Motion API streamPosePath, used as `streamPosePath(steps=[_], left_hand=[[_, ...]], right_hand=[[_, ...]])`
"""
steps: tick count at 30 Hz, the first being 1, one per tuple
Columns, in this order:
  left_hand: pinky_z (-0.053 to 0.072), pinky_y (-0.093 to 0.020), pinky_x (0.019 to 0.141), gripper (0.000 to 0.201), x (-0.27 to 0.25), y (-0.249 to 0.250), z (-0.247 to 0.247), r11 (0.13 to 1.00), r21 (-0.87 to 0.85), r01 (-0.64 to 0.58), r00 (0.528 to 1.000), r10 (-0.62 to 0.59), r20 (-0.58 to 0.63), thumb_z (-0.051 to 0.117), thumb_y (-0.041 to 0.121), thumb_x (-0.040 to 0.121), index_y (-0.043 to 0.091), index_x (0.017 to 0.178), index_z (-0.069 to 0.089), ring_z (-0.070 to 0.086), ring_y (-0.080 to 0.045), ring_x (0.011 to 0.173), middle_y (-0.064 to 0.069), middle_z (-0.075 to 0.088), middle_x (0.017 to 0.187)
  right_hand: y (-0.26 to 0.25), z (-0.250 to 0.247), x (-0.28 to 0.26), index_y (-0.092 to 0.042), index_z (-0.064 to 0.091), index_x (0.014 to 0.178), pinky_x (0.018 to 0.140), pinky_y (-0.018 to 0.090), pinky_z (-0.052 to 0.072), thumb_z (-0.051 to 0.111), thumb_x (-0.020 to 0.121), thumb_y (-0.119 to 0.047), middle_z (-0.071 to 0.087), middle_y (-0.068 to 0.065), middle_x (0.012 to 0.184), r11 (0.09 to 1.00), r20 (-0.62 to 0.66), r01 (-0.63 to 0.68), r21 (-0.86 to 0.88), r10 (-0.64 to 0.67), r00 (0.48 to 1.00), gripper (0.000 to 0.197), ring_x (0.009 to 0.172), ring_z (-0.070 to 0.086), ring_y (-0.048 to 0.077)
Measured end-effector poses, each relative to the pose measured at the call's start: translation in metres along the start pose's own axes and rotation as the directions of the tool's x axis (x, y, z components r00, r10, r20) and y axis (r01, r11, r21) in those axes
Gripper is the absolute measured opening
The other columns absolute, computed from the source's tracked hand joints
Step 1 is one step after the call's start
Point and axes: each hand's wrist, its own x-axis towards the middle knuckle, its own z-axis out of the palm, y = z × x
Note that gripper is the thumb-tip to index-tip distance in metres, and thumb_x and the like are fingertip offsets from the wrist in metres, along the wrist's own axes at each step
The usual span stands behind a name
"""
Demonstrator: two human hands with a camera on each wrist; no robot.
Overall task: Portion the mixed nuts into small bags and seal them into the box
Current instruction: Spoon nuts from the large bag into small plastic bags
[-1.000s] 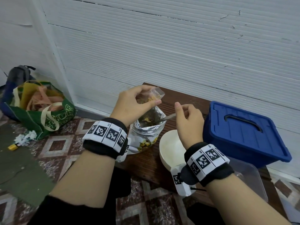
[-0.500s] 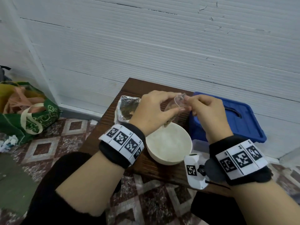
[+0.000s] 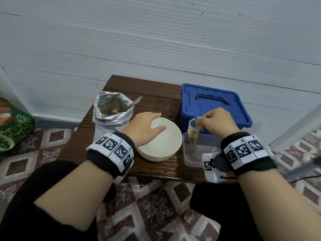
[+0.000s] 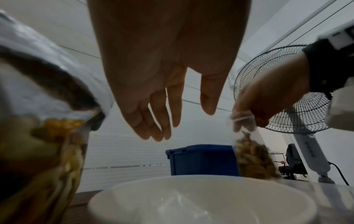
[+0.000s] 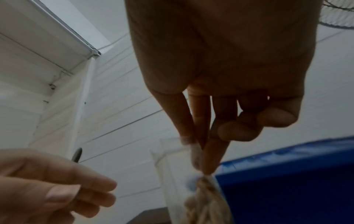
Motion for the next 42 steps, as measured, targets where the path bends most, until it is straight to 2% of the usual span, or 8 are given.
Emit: streamPosePath(steps=[3, 7, 16, 23, 30, 35, 39, 42], left_hand=[[0.025, -0.03, 0.112, 0.06, 0.001, -0.011, 0.006, 0.996, 0.031, 0.082, 0.994, -0.084, 0.069, 0.053, 0.043, 0.094, 0.017, 0.146, 0.037, 0.034, -0.016, 0.138, 0.0, 0.04, 0.15], [0.022, -0.031, 0.113, 0.062, 0.005, -0.017, 0.01, 0.988, 0.085, 0.13, 0.984, -0.139, 0.11, 0.05, 0.043, 0.096, 0.016, 0.148, 0.032, 0.03, -0.018, 0.141, -0.003, 0.035, 0.153], [0.026, -0.033, 0.114, 0.061, 0.019, -0.023, 0.028, 0.987, 0.089, 0.135, 0.981, -0.145, 0.131, 0.056, 0.038, 0.094, 0.017, 0.147, 0.035, 0.033, -0.018, 0.139, -0.001, 0.037, 0.151], [0.026, -0.045, 0.113, 0.062, 0.029, -0.029, 0.044, 0.975, 0.195, 0.106, 0.975, -0.14, 0.17, 0.056, 0.044, 0.092, 0.028, 0.147, 0.033, 0.042, -0.016, 0.132, 0.008, 0.048, 0.142], [0.021, -0.041, 0.101, 0.074, 0.034, -0.027, 0.056, 0.959, 0.266, 0.1, 0.975, -0.148, 0.164, 0.061, 0.063, 0.081, 0.037, 0.144, 0.033, 0.044, -0.011, 0.125, 0.017, 0.056, 0.123], [0.024, -0.038, 0.094, 0.052, 0.035, -0.028, 0.058, 0.952, 0.298, 0.072, 0.983, -0.119, 0.142, 0.063, 0.056, 0.082, 0.039, 0.13, 0.05, 0.051, -0.008, 0.11, 0.017, 0.062, 0.104], [0.028, -0.036, 0.097, 0.016, 0.039, -0.027, 0.054, 0.964, 0.259, 0.06, 0.997, -0.073, 0.041, 0.064, 0.043, 0.086, 0.033, 0.098, 0.062, 0.054, -0.009, 0.103, 0.013, 0.063, 0.096], [0.03, -0.035, 0.096, 0.012, 0.041, -0.025, 0.05, 0.979, 0.194, 0.056, 0.997, -0.044, -0.066, 0.062, 0.04, 0.089, 0.029, 0.093, 0.062, 0.053, -0.011, 0.101, 0.011, 0.056, 0.099]], right_hand=[[0.012, 0.016, 0.01, -0.004, 0.073, 0.08, 0.068, 0.029, 0.047, 0.062, 0.09, -0.027, 0.067, 0.01, 0.083, 0.996, 0.049, -0.083, -0.045, 0.085, 0.995, 0.028, 0.077, 0.061, 0.022], [0.021, 0.035, 0.019, -0.006, 0.074, 0.083, 0.081, 0.039, 0.055, 0.065, 0.086, -0.025, 0.069, 0.009, 0.088, 0.986, 0.091, -0.151, -0.068, 0.156, 0.983, 0.021, 0.084, 0.065, 0.025], [0.033, 0.048, 0.021, -0.008, 0.072, 0.087, 0.075, 0.031, 0.049, 0.064, 0.088, -0.04, 0.071, 0.007, 0.087, 0.98, 0.16, -0.181, 0.079, 0.167, 0.973, 0.032, 0.087, 0.064, 0.019], [0.022, 0.041, 0.017, -0.016, 0.071, 0.095, 0.083, 0.039, 0.052, 0.063, 0.088, -0.042, 0.068, 0.005, 0.096, 0.992, 0.055, -0.12, -0.036, 0.122, 0.991, 0.028, 0.091, 0.063, 0.022], [0.001, 0.048, 0.015, -0.021, 0.071, 0.09, 0.09, 0.046, 0.05, 0.061, 0.089, -0.041, 0.069, 0.004, 0.095, 0.996, -0.021, 0.023, -0.081, -0.024, 0.999, 0.023, 0.097, 0.061, 0.025], [-0.008, 0.058, 0.017, -0.022, 0.07, 0.092, 0.09, 0.045, 0.05, 0.061, 0.089, -0.04, 0.068, 0.001, 0.095, 0.992, 0.045, 0.104, -0.067, -0.102, 0.994, 0.02, 0.098, 0.06, 0.023], [-0.014, 0.06, 0.023, -0.023, 0.069, 0.091, 0.09, 0.043, 0.051, 0.062, 0.089, -0.037, 0.067, -0.002, 0.092, 0.988, 0.107, 0.154, -0.017, -0.152, 0.983, 0.016, 0.096, 0.06, 0.019], [-0.015, 0.059, 0.026, -0.023, 0.069, 0.092, 0.092, 0.042, 0.05, 0.062, 0.09, -0.033, 0.066, -0.003, 0.093, 0.986, 0.118, 0.163, 0.022, -0.164, 0.979, 0.012, 0.097, 0.06, 0.018]])
